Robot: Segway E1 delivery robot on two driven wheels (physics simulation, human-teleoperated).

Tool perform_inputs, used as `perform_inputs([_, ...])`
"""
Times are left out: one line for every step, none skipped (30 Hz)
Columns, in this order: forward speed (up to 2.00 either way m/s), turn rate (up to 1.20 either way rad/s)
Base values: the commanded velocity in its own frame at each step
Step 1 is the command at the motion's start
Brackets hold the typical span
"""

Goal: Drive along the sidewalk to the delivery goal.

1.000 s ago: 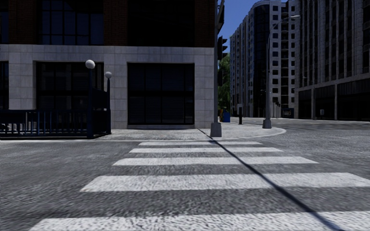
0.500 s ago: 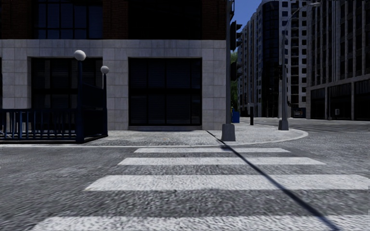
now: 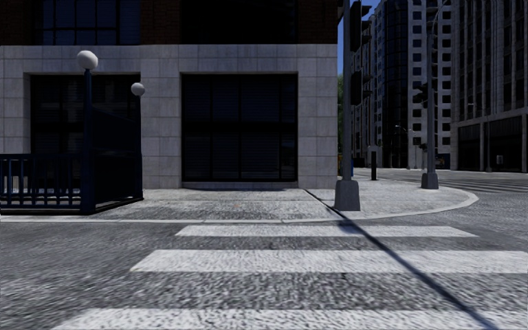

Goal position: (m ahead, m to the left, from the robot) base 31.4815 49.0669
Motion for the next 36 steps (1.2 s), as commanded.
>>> perform_inputs([2.00, 0.00])
perform_inputs([2.00, 0.00])
perform_inputs([2.00, 0.00])
perform_inputs([2.00, 0.00])
perform_inputs([2.00, 0.00])
perform_inputs([2.00, 0.00])
perform_inputs([2.00, 0.00])
perform_inputs([2.00, 0.00])
perform_inputs([2.00, 0.00])
perform_inputs([2.00, 0.00])
perform_inputs([2.00, 0.00])
perform_inputs([2.00, 0.00])
perform_inputs([2.00, 0.00])
perform_inputs([2.00, 0.00])
perform_inputs([2.00, 0.00])
perform_inputs([2.00, 0.00])
perform_inputs([2.00, 0.00])
perform_inputs([2.00, 0.00])
perform_inputs([2.00, 0.00])
perform_inputs([2.00, 0.00])
perform_inputs([2.00, 0.00])
perform_inputs([2.00, 0.00])
perform_inputs([2.00, 0.00])
perform_inputs([2.00, 0.00])
perform_inputs([2.00, 0.00])
perform_inputs([2.00, 0.00])
perform_inputs([2.00, 0.00])
perform_inputs([2.00, 0.00])
perform_inputs([2.00, 0.00])
perform_inputs([2.00, 0.00])
perform_inputs([2.00, 0.05])
perform_inputs([2.00, 0.17])
perform_inputs([2.00, 0.30])
perform_inputs([2.00, 0.30])
perform_inputs([2.00, 0.40])
perform_inputs([2.00, 0.51])
